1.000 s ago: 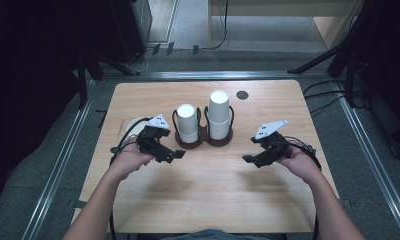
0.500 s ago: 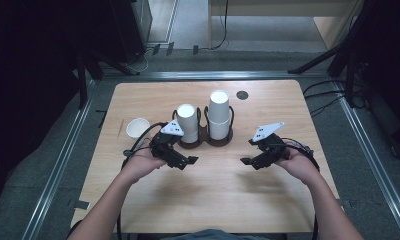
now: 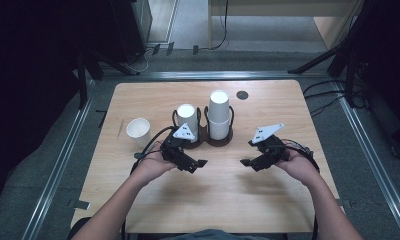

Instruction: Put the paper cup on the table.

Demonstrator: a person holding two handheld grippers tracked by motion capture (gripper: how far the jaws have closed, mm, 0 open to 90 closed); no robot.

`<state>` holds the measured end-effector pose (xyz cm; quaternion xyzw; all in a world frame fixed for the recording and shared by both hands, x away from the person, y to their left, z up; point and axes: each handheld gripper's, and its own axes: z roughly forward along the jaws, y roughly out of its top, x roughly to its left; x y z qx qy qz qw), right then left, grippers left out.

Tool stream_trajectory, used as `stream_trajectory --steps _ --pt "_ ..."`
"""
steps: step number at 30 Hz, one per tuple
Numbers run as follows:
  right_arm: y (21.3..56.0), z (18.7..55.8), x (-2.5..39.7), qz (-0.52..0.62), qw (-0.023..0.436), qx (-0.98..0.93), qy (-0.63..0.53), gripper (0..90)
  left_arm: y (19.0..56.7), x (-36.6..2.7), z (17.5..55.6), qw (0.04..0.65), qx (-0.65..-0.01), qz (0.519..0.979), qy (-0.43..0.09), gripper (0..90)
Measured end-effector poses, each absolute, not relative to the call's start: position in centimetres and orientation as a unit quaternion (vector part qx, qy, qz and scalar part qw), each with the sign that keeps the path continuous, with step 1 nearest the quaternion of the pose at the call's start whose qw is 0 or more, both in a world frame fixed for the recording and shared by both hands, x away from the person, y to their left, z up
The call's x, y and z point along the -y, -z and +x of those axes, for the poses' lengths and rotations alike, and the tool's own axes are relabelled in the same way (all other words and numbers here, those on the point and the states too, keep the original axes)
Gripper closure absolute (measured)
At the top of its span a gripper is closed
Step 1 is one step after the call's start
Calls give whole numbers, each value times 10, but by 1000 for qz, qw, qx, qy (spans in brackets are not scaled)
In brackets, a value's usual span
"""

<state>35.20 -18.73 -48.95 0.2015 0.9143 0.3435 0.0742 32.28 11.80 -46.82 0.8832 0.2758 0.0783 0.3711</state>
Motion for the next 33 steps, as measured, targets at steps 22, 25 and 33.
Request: stream_trajectory --steps 22,25,33 --pt "490 347 191 203 77 -914 -341 222 482 -116 335 357 -285 887 -74 0" --pt "490 347 191 202 79 -915 -341 223 482 -117 335 356 -284 887 -74 0" --pt "490 347 191 201 79 -915 -341 223 487 -118 335 346 -280 892 -86 0"
